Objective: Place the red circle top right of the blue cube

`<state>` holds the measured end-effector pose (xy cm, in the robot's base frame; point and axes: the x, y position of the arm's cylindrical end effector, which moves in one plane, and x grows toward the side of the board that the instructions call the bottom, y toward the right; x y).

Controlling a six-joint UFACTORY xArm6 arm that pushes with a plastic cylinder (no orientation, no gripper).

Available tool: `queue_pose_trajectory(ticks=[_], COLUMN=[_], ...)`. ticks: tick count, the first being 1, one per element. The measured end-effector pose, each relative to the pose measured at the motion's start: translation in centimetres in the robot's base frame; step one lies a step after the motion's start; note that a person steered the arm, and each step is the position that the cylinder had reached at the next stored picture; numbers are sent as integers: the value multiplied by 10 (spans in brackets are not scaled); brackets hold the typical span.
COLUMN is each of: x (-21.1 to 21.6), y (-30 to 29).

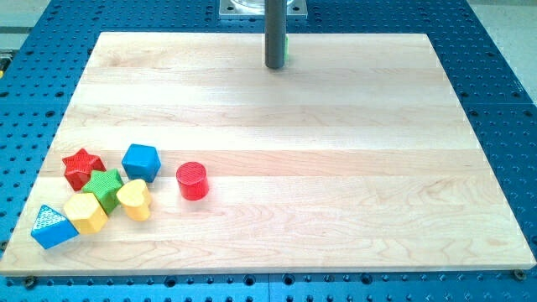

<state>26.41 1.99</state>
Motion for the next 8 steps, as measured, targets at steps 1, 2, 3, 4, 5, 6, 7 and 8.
queue_pose_trajectory(ticks=[1, 2, 3, 4, 5, 6, 7, 8], x=[-22, -22, 24, 127, 161, 169, 196, 262], y=[5, 3, 0, -2, -1, -2, 25, 55])
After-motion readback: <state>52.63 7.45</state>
